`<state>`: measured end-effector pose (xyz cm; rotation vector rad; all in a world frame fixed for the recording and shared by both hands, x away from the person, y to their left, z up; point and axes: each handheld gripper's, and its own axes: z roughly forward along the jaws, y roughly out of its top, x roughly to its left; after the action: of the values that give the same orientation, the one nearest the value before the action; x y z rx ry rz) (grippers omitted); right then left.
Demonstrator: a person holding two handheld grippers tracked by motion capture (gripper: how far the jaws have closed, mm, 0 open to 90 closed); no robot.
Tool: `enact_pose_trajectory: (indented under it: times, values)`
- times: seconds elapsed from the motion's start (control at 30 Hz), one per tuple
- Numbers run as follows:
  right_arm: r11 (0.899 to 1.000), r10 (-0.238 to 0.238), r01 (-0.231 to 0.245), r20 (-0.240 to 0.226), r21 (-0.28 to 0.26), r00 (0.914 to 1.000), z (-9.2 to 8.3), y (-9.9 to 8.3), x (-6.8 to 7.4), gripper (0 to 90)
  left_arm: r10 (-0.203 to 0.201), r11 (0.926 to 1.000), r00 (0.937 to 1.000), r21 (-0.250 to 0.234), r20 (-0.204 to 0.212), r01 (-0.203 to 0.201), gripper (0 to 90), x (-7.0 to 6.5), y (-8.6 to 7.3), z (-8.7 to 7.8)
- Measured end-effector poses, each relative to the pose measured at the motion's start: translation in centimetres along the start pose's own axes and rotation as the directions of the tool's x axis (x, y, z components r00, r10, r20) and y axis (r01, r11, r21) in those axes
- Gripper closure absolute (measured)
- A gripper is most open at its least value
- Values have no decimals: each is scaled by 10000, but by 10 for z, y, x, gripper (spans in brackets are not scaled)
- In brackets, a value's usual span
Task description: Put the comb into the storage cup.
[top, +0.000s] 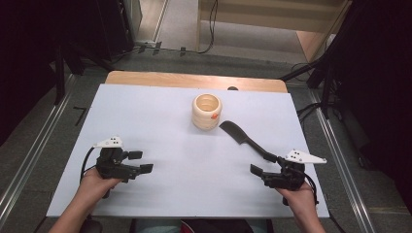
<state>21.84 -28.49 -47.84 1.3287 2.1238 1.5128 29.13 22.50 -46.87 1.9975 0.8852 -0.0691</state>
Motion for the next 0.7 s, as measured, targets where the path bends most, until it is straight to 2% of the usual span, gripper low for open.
enact_pose_trajectory:
  times: [0.53, 0.7]
  values:
    - [10000, 49, -48, -162, 59, 9999, 4, 3, 0, 165, -33, 10000, 10000, -43, -28, 33, 201, 0, -3, -2]
    - [10000, -18, 18, -76, 34, 10000, 2, 6, -5, 166, -37, 10000, 10000, -37, -59, 36, 201, 0, -3, -2]
